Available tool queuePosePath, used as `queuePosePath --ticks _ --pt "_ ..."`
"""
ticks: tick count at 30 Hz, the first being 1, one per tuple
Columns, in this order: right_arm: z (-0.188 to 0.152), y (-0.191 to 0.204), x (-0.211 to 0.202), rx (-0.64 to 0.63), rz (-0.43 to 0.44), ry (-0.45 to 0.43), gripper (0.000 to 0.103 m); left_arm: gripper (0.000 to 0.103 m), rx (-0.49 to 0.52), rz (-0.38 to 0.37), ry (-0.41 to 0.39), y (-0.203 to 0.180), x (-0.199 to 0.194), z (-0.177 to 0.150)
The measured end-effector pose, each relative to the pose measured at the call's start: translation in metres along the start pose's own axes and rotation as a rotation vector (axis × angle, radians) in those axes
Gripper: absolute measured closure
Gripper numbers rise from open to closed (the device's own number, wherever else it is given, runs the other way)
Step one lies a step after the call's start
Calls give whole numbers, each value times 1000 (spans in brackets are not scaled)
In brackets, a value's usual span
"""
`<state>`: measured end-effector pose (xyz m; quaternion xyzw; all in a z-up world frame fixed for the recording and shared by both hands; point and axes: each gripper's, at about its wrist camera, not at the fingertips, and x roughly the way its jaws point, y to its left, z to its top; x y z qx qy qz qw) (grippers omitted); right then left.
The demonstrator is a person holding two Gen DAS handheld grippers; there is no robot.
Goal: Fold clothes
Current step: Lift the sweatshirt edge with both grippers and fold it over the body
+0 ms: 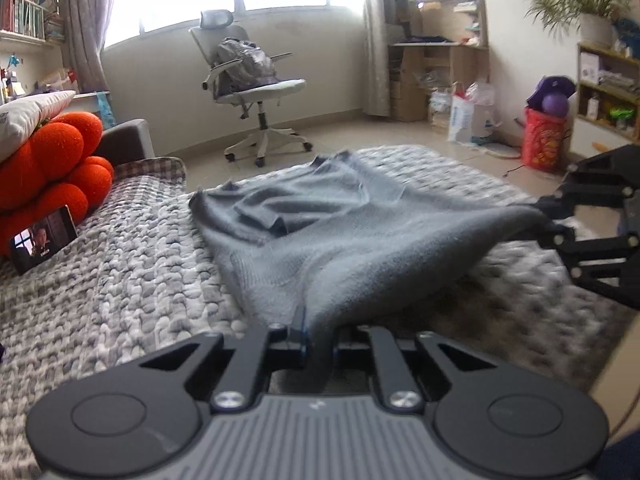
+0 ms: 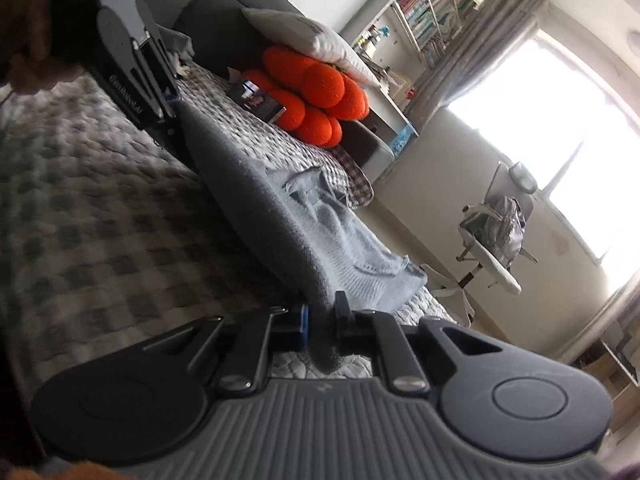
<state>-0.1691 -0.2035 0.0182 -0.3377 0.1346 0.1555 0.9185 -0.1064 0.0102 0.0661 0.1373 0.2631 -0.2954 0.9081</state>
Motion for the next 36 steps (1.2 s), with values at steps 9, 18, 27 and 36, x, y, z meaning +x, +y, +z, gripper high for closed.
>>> queuePosePath --ticks 9,18,27,36 --pt "19 -7 -50 29 24 -77 92 93 -1 -36 -29 -6 -48 9" --pt "20 -15 -30 74 -32 -117 90 92 -9 30 -62 -2 -33 22" --pt "17 -20 -21 108 -15 -112 89 92 -17 18 -50 2 -22 21" --pt "14 -29 -22 161 -1 -134 89 92 -41 0 -62 8 -22 24"
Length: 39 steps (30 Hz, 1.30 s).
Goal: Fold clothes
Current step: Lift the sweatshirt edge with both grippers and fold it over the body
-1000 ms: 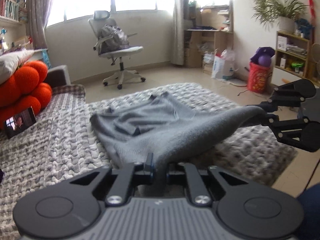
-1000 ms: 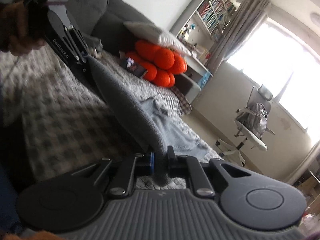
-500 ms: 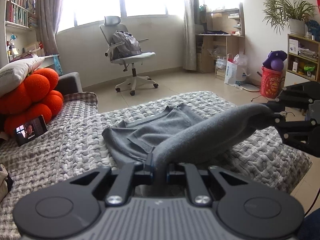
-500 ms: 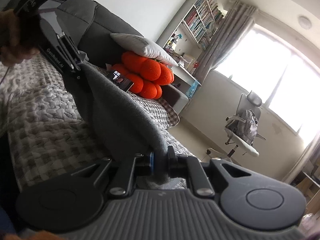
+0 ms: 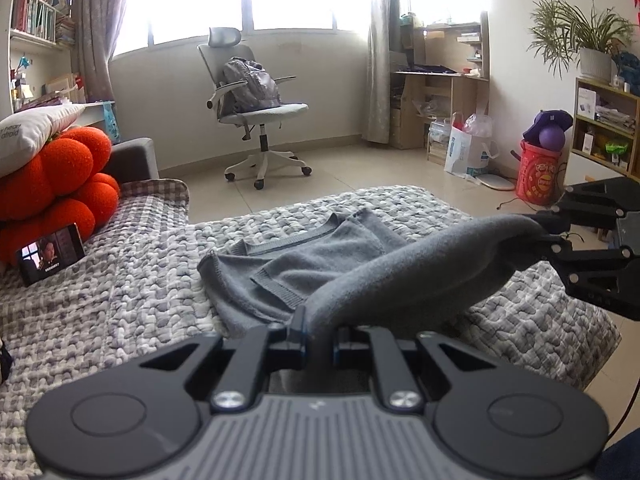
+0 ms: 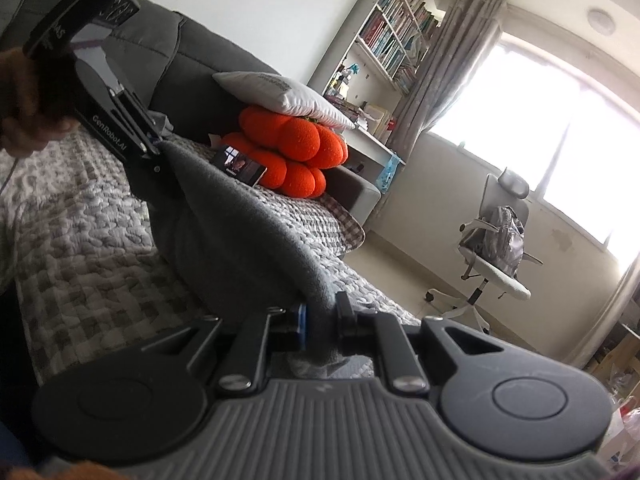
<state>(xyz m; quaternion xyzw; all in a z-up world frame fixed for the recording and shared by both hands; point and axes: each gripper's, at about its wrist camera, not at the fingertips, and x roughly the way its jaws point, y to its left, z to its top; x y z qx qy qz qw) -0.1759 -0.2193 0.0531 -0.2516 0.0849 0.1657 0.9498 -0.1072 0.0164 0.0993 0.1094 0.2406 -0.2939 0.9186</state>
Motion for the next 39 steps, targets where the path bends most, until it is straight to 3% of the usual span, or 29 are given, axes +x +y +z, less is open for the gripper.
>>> queuePosePath --ticks 9,22,32,39 --pt "1 -11 17 63 -21 -45 89 92 -54 15 -3 11 18 8" --pt "-2 -35 63 158 -23 -19 89 91 -96 38 25 31 64 28" --pt "-5 -70 145 329 -37 107 88 90 -203 67 88 63 143 56" --pt "-13 -84 185 389 -24 172 88 90 -315 34 158 91 183 55"
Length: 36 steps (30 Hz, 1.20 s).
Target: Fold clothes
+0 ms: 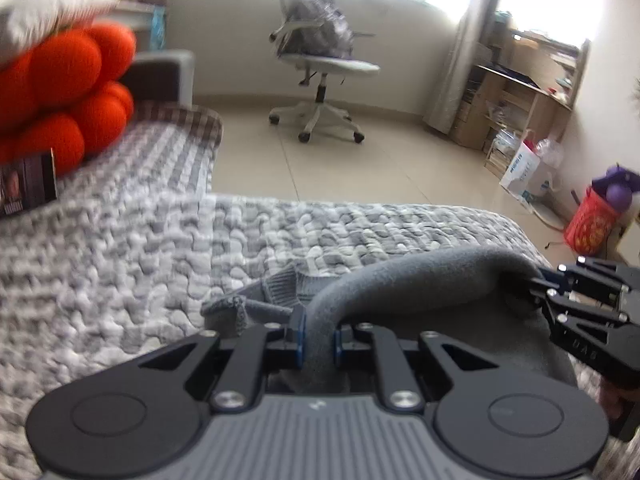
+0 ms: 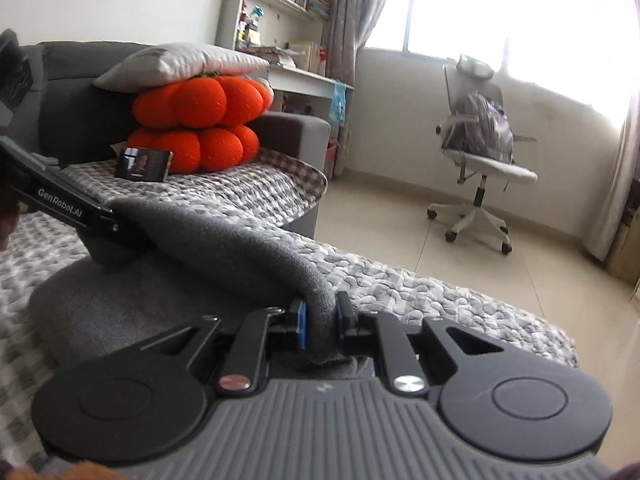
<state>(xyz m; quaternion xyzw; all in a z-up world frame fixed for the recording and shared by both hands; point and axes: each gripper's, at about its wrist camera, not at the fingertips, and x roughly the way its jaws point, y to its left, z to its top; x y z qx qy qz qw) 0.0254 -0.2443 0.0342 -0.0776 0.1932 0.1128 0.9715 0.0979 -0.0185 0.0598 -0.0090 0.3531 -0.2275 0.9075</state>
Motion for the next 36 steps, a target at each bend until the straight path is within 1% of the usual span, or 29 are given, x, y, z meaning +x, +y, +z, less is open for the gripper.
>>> queuePosePath --ticks 3,5,6,7,9,12,13,15,18,20,21,23,24,25,26,27,30,33,36 --pt "0 -1 10 12 -4 17 88 85 -47 -20 4 8 6 3" --pt "-1 -4 18 35 -13 33 88 69 -75 -33 6 14 9 3" --pt "-1 -6 21 50 -25 44 81 49 -88 -38 7 17 11 3" --pt "-3 -8 25 66 -39 56 70 38 -98 -46 9 20 12 3" --pt "-4 -12 27 103 -69 78 55 36 -112 -89 8 26 12 0" --pt "-6 -25 21 215 -18 75 54 36 -156 -129 -11 37 10 -4" --pt "-8 -30 17 260 9 68 53 36 -170 -137 -18 39 10 -5" --pt "-10 -34 13 312 26 68 52 36 -188 -140 -23 41 10 -5" --pt "-14 -37 9 328 3 70 52 37 -198 -129 -28 40 14 -6" --pt "-16 -41 8 368 15 61 52 40 -196 -109 -37 37 16 -6" --pt "-16 -43 7 389 26 54 52 44 -192 -96 -43 35 17 -6" --pt "-16 -42 6 390 38 52 53 55 -191 -79 -40 32 21 -7" --pt "-14 -41 7 378 32 54 58 67 -198 -70 -35 32 23 -8" --pt "-12 -40 9 365 24 58 75 77 -205 -59 -34 32 24 -8" --pt "-10 -39 11 353 19 60 82 82 -212 -46 -32 34 25 -9" --pt "-9 -37 11 348 16 57 84 88 -220 -34 -32 35 26 -9" --pt "-6 -34 14 333 10 55 87 92 -244 -19 -77 38 17 -11" --pt "-5 -32 15 317 18 50 89 93 -240 -19 -140 35 2 -13" --pt "1 -31 13 307 20 23 90 94 -254 -30 -188 33 -12 -13"
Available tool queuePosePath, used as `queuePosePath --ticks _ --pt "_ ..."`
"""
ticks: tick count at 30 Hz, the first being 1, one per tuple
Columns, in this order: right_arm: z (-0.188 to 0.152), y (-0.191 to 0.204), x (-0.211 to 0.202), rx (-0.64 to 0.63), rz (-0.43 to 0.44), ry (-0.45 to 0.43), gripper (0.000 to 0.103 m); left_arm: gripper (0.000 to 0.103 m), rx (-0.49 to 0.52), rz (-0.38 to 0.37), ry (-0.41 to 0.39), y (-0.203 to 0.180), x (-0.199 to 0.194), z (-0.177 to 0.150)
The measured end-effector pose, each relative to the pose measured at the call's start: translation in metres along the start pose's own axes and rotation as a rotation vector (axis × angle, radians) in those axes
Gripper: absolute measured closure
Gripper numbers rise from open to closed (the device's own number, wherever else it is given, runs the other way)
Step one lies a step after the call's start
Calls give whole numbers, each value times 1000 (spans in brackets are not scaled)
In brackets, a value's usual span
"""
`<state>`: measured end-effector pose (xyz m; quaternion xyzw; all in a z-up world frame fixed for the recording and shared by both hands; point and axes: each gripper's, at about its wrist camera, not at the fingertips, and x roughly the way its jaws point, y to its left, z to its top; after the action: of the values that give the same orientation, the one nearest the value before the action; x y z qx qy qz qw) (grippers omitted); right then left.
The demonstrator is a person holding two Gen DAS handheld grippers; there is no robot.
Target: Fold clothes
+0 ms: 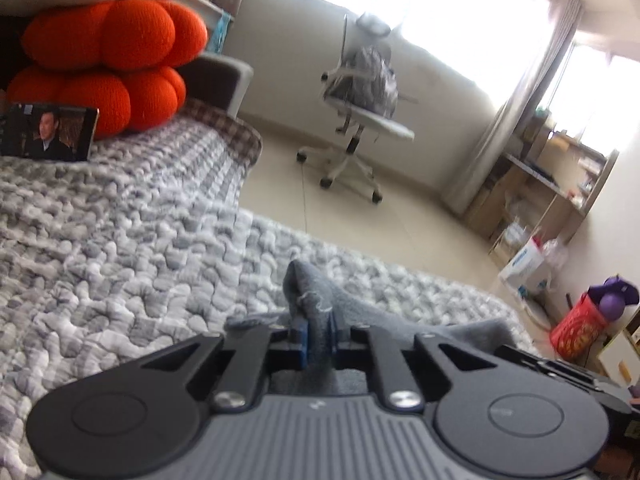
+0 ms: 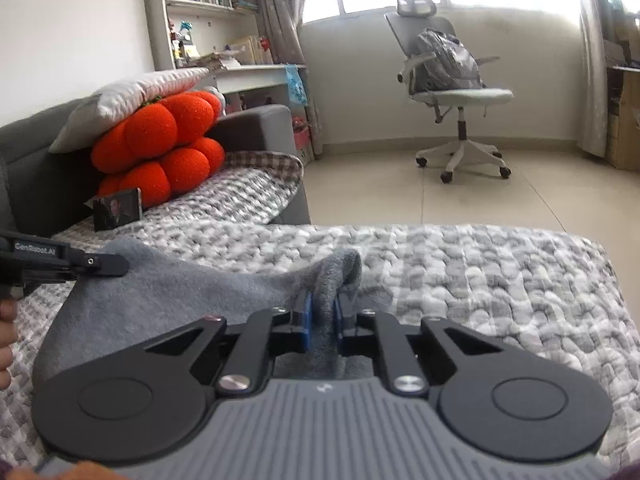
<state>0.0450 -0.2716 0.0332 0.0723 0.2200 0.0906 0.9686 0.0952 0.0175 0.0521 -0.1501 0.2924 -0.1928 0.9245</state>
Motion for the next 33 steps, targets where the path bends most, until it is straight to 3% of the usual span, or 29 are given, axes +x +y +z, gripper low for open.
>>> queuePosePath --ticks 5,14,18,23,28,30,32,33 --pt "10 1 0 1 -3 -25 94 94 -47 3 -30 3 -5 4" --pt "0 -5 23 -21 -40 41 95 93 -62 52 69 14 26 -10" --pt "-2 -8 21 -16 -33 29 95 93 -20 61 44 11 20 -11" --pt "2 -1 10 -40 -4 -48 95 93 -47 55 3 13 12 -7" --pt "3 0 12 -52 -45 -53 98 94 -35 77 -27 12 13 -2" --pt "4 0 13 -56 -63 -53 98 94 -51 59 -4 15 16 -2" --pt "2 -1 15 -54 -70 -32 97 92 -62 51 18 18 18 -4" --pt "0 -3 18 -48 -65 -6 94 80 -71 49 24 20 17 -4"
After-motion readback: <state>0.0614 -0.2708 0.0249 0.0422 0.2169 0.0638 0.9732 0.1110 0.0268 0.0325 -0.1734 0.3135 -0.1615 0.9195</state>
